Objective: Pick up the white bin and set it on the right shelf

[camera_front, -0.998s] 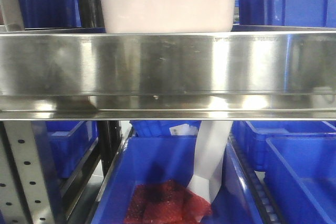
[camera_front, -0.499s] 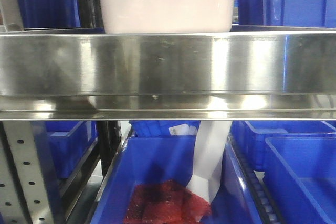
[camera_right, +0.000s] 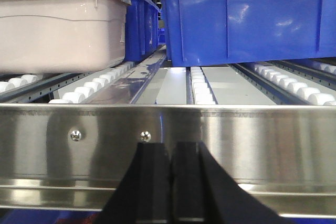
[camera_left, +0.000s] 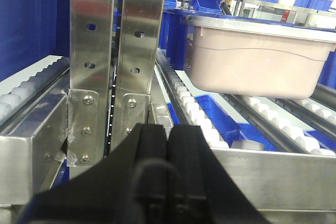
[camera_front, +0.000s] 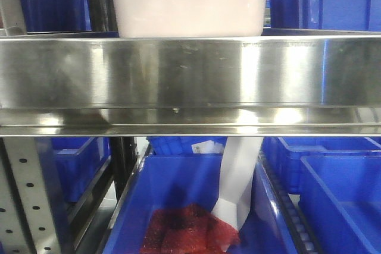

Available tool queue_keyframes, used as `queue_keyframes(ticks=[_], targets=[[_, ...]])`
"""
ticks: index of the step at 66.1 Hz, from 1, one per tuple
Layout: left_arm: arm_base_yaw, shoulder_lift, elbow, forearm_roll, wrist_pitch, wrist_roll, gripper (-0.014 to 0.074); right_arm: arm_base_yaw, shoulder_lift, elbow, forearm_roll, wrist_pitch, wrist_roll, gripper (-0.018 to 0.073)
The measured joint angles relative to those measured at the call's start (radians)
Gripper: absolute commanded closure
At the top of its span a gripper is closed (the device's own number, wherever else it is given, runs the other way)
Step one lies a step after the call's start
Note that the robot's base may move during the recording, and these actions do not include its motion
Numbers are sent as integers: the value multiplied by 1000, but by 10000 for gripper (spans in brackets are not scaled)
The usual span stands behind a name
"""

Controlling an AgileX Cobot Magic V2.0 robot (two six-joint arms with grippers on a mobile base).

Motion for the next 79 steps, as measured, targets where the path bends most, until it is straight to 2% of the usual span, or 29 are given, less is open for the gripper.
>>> queue_keyframes(ticks=[45,54,58,64,70,74,79], targets=[[0,0,0,0,0,0,715,0,0,0,0,0,-5,530],[0,0,0,30,-2,0,715,0,0,0,0,0,-5,530],[0,0,3,34,-23,0,715,0,0,0,0,0,-5,530],[-7,0,37,72,-135,-10,715,0,0,0,0,0,-5,530],[-37,0,108,197,-290,-110,715,0,0,0,0,0,-5,530],[-50,0,176,323,-398,-256,715,0,0,0,0,0,-5,530],[-66,0,237,456,-455,-427,715,0,0,0,0,0,-5,530]])
